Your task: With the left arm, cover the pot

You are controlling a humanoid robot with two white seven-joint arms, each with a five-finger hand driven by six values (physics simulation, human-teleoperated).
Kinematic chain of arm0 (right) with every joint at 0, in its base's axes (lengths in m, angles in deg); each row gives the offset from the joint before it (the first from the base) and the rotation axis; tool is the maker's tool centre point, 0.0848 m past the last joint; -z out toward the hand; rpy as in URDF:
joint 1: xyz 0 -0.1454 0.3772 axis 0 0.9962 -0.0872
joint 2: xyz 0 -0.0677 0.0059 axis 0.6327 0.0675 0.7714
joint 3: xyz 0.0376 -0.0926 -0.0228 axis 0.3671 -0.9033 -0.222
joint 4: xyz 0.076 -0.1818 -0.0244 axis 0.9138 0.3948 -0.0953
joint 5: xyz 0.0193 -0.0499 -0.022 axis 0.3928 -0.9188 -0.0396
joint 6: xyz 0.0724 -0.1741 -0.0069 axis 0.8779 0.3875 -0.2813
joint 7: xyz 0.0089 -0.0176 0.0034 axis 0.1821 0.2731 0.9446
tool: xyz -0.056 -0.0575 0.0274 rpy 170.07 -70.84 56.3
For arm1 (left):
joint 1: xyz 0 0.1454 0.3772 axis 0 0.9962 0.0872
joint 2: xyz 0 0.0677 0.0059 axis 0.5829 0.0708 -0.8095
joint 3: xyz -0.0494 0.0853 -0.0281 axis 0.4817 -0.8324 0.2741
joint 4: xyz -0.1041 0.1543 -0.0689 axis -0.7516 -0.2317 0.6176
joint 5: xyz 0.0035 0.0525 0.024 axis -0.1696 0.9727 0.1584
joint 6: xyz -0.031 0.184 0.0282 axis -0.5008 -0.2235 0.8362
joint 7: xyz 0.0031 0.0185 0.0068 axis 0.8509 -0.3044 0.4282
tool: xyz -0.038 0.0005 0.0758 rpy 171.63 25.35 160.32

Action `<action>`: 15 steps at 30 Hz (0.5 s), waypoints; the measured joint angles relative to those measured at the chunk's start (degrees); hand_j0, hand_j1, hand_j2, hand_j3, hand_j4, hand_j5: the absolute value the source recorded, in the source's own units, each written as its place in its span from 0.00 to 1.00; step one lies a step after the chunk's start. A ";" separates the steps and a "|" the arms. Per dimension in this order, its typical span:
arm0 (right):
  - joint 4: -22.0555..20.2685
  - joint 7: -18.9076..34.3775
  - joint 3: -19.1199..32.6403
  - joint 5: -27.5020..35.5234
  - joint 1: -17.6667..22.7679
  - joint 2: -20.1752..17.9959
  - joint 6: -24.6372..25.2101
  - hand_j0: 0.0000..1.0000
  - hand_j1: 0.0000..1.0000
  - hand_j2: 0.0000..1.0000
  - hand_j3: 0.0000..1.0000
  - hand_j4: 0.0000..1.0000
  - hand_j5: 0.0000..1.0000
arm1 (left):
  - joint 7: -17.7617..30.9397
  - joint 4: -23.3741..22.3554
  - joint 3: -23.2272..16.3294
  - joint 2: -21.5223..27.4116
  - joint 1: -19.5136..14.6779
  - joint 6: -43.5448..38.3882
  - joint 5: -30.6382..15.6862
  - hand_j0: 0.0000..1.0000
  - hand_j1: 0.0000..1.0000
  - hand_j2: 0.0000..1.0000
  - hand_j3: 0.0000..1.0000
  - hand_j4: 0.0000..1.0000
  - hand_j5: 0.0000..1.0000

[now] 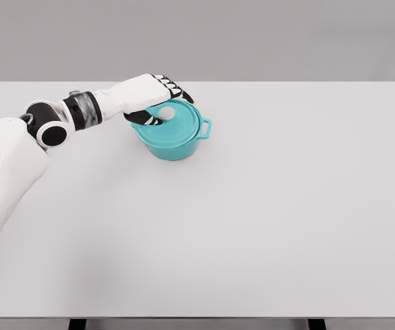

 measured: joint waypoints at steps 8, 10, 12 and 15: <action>0.00 0.00 0.00 0.00 -0.09 0.00 0.00 1.00 1.00 1.00 1.00 1.00 1.00 | 0.00 0.17 0.04 0.29 0.09 0.00 0.00 0.84 0.84 0.84 0.84 0.84 0.84; 0.00 0.00 0.00 0.00 0.00 0.00 0.00 1.00 1.00 1.00 1.00 1.00 1.00 | 0.00 0.18 0.06 0.35 0.09 0.00 0.00 0.84 0.84 0.84 0.84 0.84 0.84; 0.00 0.00 0.00 0.00 0.00 0.00 0.00 1.00 1.00 1.00 1.00 1.00 1.00 | 0.00 0.19 0.08 0.37 0.00 0.00 0.00 0.85 0.85 0.85 0.85 0.85 0.85; -0.01 0.00 0.00 0.00 0.00 0.00 0.00 1.00 1.00 1.00 1.00 1.00 1.00 | 0.00 0.18 0.09 0.39 0.00 0.00 0.00 0.85 0.85 0.85 0.85 0.85 0.85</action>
